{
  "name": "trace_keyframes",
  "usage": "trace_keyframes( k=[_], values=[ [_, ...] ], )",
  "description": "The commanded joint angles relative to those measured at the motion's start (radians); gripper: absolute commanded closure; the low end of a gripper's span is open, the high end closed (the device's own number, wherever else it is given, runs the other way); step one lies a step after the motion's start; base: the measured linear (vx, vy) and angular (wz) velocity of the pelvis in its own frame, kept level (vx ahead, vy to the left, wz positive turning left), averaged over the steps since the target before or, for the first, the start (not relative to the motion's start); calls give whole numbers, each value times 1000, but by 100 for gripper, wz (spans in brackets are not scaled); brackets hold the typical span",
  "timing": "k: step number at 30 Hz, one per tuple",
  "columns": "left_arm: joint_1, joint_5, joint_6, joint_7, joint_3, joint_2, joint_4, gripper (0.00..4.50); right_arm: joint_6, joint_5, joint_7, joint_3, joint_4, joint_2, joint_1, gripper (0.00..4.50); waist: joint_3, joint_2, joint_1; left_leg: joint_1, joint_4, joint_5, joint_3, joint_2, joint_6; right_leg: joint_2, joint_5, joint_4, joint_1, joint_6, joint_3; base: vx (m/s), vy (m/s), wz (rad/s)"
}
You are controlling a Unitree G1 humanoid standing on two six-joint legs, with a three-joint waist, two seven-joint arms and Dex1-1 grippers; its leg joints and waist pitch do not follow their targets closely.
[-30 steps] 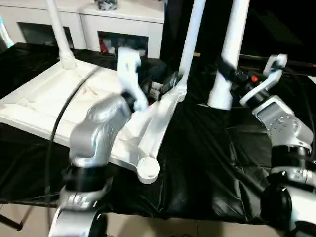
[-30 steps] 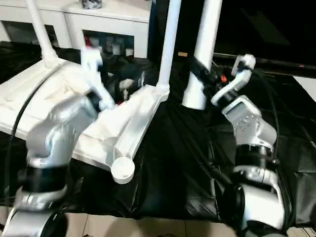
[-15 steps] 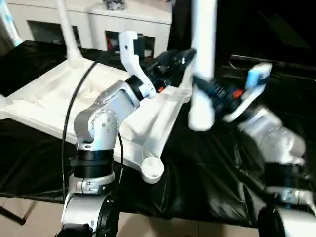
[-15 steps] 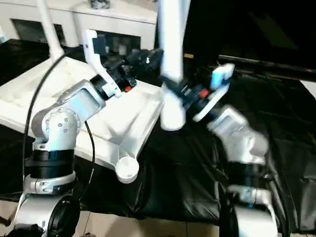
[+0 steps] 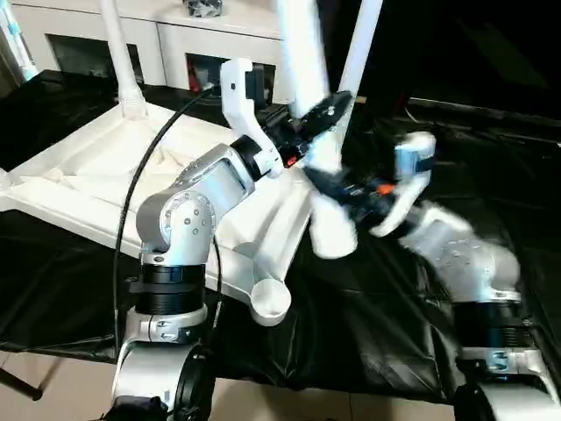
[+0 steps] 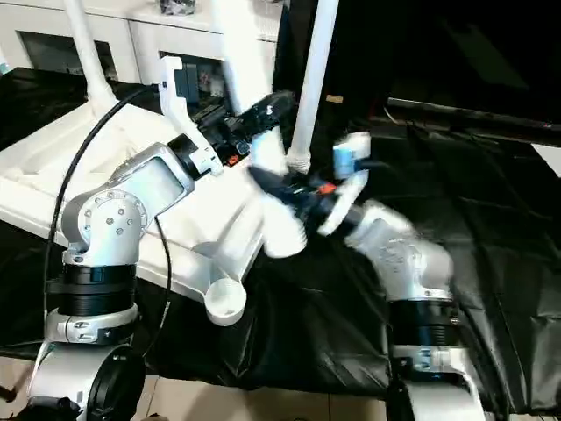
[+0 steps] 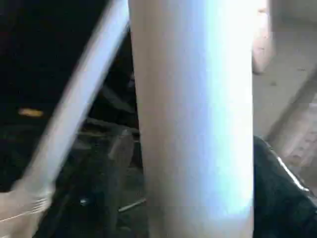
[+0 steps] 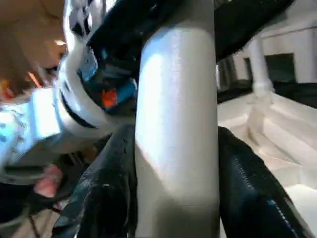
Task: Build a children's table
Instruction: Pick table leg
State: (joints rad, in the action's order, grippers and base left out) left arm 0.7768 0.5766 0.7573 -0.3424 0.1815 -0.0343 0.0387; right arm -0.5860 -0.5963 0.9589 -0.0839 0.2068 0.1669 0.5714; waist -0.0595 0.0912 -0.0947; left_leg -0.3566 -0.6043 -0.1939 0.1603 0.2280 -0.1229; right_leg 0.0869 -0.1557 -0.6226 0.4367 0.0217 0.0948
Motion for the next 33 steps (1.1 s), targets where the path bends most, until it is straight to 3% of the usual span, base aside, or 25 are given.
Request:
trace_keyframes(
  k=[1, 4, 8, 14, 20, 23, 25, 26, 33],
  values=[
    [4, -15, 14, 57, 12, -15, -5, 166, 21, 31, -19, 44, -39, -15, 0, 267, 78, 6, -4, -12, 60, -71, 16, -9, 27, 37, -288, 78, -79, 86, -38, 0, 0, 0],
    [4, -35, 8, 134, 19, -31, 15, 197, 69, 119, -120, 111, -23, -69, 11, 267, 77, 3, -2, -12, 62, -75, 15, -8, 16, 38, -275, 76, -76, 87, -39, 0, 0, 0],
    [12, -67, -22, 220, 33, -53, 55, 222, 122, 190, -200, 150, 4, -107, 31, 267, 79, 2, 0, -9, 63, -75, 15, -8, 10, 36, -239, 74, -75, 88, -41, 0, 0, 0],
    [14, -78, -28, 275, 47, -75, 70, 260, 137, 214, -234, 157, 0, -131, 42, 267, 82, 5, 2, -10, 62, -50, 15, -7, 23, 36, -149, 65, -80, 124, -43, 0, 0, 0],
    [4, -81, -31, 292, 39, -84, 64, 266, 150, 230, -234, 167, -3, -127, 39, 267, 79, 8, 2, -13, 61, -55, 16, -8, 32, 38, -182, 69, -80, 108, -42, 0, 0, 0],
    [-10, -65, -34, 215, 9, -62, 42, 267, 151, 234, -213, 174, -5, -116, 41, 267, 79, 4, 2, -12, 62, -67, 15, -8, 27, 38, -203, 72, -79, 100, -42, 0, 0, 0],
    [-26, -45, -35, 119, -25, -30, 16, 267, 137, 220, -181, 169, -2, -97, 42, 212, 79, 5, 1, -11, 64, -70, 14, -7, 25, 39, -200, 72, -80, 102, -41, 0, 0, 0],
    [-34, -33, -30, 72, -40, -11, 6, 267, 124, 207, -153, 165, -2, -80, 42, 195, 79, 1, 2, -10, 64, -69, 14, -6, 25, 38, -187, 69, -78, 109, -42, 0, 0, 0],
    [-53, 20, 12, -175, -111, 109, -25, 268, 26, 126, 93, 181, -8, 60, 33, 134, 79, -3, 0, -9, 62, -65, 16, -5, 41, 36, -133, 63, -84, 153, -44, 0, 0, 0]
  ],
)
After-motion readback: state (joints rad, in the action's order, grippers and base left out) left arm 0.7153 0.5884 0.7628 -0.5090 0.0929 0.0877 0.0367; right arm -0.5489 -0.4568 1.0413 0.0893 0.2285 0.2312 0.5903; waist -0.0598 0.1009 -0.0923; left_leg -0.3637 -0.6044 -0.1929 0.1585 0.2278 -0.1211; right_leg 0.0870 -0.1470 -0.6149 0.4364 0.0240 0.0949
